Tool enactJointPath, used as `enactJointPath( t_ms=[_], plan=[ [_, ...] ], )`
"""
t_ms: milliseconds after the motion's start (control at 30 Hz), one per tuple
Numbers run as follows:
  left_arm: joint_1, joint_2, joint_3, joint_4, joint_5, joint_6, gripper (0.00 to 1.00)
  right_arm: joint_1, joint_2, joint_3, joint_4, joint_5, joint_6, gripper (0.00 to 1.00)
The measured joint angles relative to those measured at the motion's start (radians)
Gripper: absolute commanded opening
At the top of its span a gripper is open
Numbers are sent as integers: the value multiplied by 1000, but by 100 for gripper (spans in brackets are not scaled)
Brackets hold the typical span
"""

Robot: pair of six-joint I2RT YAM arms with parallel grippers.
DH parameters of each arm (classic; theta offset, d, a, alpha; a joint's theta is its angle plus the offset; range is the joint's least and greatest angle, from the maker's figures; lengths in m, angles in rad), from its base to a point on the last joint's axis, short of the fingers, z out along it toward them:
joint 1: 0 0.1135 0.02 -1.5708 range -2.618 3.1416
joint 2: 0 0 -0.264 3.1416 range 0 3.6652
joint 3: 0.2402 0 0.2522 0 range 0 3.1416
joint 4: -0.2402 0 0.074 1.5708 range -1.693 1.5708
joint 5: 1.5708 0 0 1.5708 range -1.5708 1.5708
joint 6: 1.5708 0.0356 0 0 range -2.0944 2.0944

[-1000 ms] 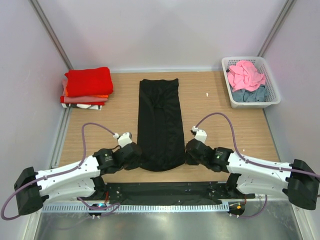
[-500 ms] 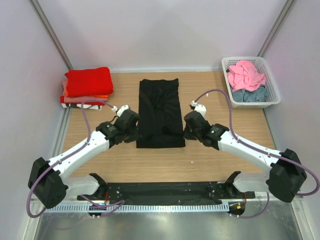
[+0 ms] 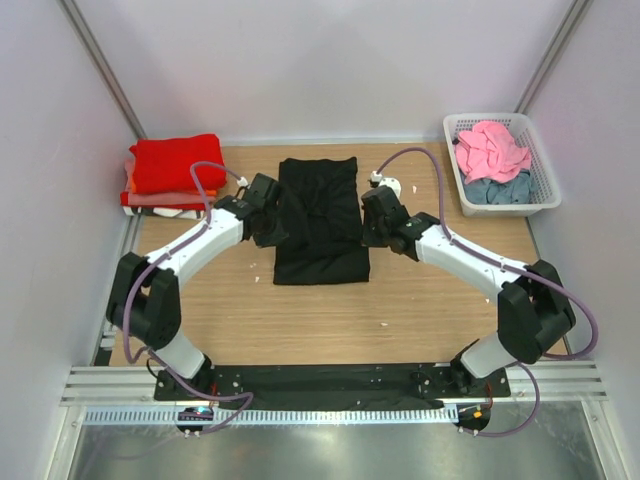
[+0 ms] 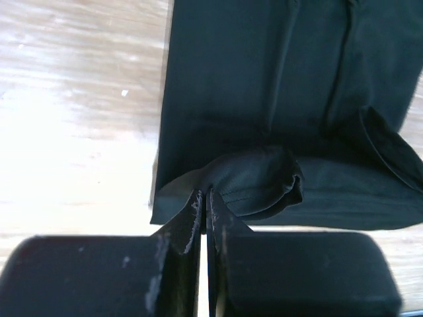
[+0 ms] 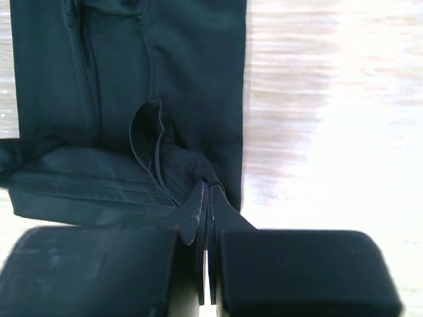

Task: Fold and stack the t-shirts
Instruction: Fold the tshirt

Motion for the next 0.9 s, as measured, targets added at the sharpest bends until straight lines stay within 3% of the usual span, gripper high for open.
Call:
enactJointPath(
  t_ms=[500,600,667,733,767,833,867,900],
  plan=[
    [79,201,217,-4,66,80,0,-67,114,75,112,-87,-135,1],
    [100,288,276,-15,71,90,4,-100,172,76,142,-95,-143,2],
    [117,362,336,-28,76,105,9,-128,232,93,142,-101,-149,28],
    [138,451,423,-58,90,116,27,-154,301,133,140,-114,-154,55],
    [148,492,465,-70,93,125,44,-165,332,157,139,-119,-159,73],
    [166,559,550,-110,100,139,60,-186,386,218,122,-130,-177,79],
    [172,578,580,-127,101,145,72,-194,408,251,117,-136,-184,80],
    [178,587,606,-150,101,150,75,-201,426,287,105,-138,-189,80]
  ],
)
